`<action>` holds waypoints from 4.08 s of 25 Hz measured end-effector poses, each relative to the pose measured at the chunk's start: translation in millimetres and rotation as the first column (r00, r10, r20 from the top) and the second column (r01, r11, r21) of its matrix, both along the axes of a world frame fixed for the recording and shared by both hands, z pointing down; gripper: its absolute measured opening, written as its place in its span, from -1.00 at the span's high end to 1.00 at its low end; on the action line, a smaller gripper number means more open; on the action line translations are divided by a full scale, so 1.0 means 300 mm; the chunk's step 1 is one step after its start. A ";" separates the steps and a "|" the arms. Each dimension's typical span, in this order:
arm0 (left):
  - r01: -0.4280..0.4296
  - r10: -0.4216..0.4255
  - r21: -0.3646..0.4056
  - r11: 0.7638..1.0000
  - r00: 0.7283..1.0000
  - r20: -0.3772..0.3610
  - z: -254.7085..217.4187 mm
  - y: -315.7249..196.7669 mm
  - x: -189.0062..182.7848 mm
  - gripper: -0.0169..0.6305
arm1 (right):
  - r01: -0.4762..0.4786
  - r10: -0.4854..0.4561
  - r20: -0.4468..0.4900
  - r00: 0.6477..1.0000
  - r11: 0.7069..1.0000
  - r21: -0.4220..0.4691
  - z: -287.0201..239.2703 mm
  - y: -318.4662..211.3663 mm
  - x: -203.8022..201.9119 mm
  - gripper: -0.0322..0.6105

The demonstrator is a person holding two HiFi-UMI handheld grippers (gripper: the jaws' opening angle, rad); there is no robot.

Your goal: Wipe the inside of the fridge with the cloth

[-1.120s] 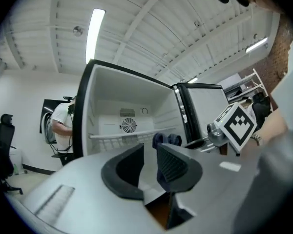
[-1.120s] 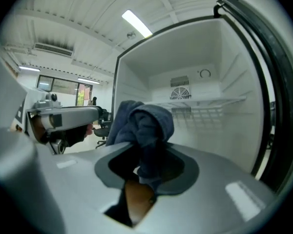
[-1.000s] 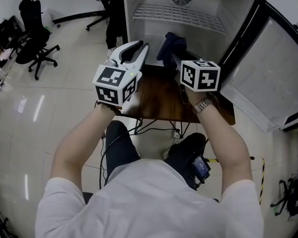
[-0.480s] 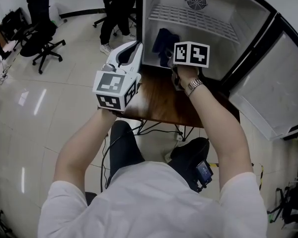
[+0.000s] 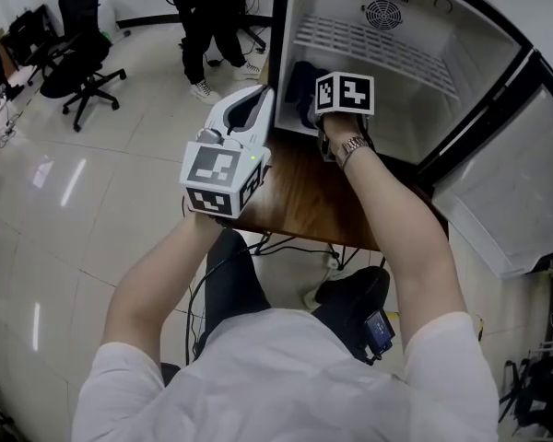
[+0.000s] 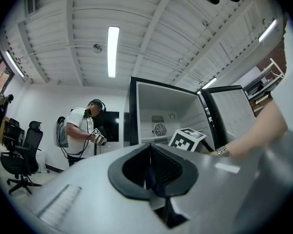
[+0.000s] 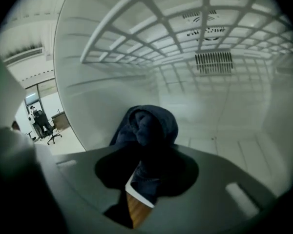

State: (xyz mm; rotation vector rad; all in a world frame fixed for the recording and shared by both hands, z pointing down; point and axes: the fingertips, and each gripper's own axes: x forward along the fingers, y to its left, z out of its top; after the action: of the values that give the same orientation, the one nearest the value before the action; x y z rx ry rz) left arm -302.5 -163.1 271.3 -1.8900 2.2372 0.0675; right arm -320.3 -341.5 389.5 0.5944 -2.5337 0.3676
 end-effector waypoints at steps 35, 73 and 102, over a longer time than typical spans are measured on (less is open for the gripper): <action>-0.042 0.042 -0.055 0.998 0.999 -0.012 0.070 -0.067 0.039 0.95 | -0.168 0.187 -0.189 0.964 0.979 0.112 0.116 -0.248 0.138 0.58; -0.110 0.111 -0.075 0.991 0.994 0.012 0.070 -0.137 0.183 0.94 | -0.423 0.453 -0.220 0.864 0.890 0.170 0.109 -0.492 0.617 0.58; -0.224 0.222 -0.069 0.972 0.974 -0.033 0.052 -0.206 0.357 0.94 | -0.273 0.264 0.071 0.962 0.922 0.274 -0.079 -0.146 0.683 0.58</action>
State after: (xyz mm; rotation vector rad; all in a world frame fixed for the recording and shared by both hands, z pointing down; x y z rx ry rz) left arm -195.3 -224.8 287.0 -2.1844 2.0582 0.0461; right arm -115.3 -385.3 365.9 1.0600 -2.5580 0.1089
